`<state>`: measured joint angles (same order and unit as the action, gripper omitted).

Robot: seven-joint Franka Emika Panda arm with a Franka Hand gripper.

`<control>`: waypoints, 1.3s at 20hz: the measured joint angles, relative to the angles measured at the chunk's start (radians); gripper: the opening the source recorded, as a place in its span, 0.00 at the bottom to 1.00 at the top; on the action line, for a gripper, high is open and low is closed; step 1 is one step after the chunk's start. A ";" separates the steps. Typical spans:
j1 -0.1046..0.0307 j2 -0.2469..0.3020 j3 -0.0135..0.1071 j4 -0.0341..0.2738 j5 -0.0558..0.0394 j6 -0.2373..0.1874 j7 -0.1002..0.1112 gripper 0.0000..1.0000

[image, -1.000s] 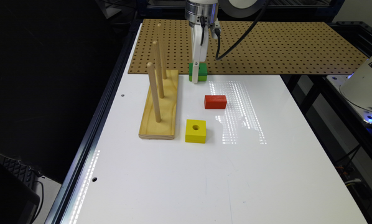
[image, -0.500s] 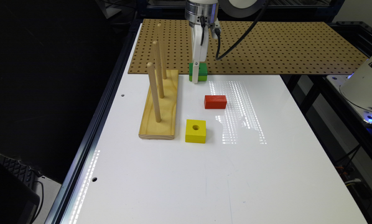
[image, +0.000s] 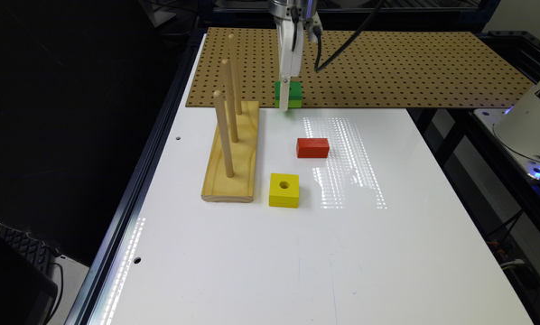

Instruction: Pick up green block.

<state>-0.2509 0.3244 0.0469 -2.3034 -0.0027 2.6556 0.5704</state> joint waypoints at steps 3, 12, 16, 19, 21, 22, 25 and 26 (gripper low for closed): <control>0.000 -0.001 0.000 0.000 0.0000 -0.002 0.000 0.00; 0.000 -0.105 0.000 -0.001 0.0002 -0.103 0.000 0.00; 0.000 -0.125 0.000 -0.001 0.0002 -0.127 0.000 0.00; 0.000 -0.128 0.000 -0.001 0.0002 -0.127 0.000 0.00; 0.000 -0.143 0.000 0.000 0.0003 -0.136 0.000 0.00; 0.000 -0.156 0.000 0.000 0.0003 -0.148 0.000 0.00; 0.000 -0.191 0.000 0.000 0.0004 -0.185 0.000 0.00; 0.000 -0.200 0.000 0.000 0.0004 -0.193 0.000 0.00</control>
<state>-0.2508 0.1247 0.0471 -2.3038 -0.0023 2.4622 0.5704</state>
